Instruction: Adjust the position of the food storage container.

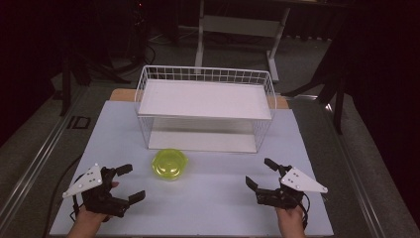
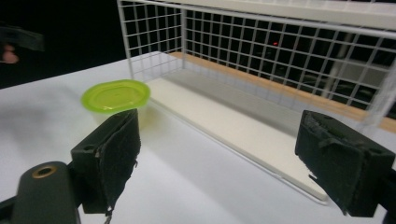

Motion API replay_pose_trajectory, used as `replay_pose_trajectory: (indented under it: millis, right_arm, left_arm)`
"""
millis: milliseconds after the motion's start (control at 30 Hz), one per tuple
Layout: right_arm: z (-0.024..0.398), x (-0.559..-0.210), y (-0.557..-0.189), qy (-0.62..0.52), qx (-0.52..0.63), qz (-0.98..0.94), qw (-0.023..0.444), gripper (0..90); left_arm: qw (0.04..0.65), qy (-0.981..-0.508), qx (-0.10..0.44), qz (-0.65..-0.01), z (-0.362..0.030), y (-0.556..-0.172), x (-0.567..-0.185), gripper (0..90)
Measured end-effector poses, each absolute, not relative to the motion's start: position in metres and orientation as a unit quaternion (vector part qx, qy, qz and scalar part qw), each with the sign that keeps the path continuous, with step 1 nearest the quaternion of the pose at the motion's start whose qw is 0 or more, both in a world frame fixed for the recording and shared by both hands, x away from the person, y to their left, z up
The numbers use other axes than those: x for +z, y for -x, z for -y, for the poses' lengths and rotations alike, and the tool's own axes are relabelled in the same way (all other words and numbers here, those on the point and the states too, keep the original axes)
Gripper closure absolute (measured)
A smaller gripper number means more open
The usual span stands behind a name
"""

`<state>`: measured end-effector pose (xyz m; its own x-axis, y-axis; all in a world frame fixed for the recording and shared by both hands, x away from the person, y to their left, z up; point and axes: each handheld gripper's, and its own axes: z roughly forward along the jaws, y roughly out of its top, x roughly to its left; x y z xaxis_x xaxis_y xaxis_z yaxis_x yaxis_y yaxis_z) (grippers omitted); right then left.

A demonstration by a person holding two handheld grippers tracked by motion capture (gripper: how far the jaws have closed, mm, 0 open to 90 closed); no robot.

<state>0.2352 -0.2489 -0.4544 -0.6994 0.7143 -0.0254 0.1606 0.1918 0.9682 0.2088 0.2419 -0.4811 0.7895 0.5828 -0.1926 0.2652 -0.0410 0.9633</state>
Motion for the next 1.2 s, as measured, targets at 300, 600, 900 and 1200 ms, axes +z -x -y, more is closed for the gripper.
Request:
replay_pose_trajectory:
  millis: [300,600,900,1200]
  right_arm:
    - [0.248,-0.452,-0.232,-0.294,0.563,-0.73,0.251,13.7]
    - [0.25,-0.452,-0.234,-0.289,0.57,-0.731,0.24,13.5]
    - [0.25,-0.452,-0.235,-0.296,0.57,-0.728,0.238,13.5]
    - [0.249,-0.45,-0.233,-0.293,0.571,-0.725,0.247,13.6]
  left_arm:
    - [0.609,-0.732,0.124,-0.28,-0.228,-0.199,-0.471,0.4]
    - [0.614,-0.723,0.115,-0.296,-0.224,-0.199,-0.458,0.5]
    - [0.591,-0.727,0.161,-0.31,-0.227,-0.216,-0.459,16.4]
    - [0.561,-0.733,0.17,-0.346,-0.232,-0.231,-0.468,40.2]
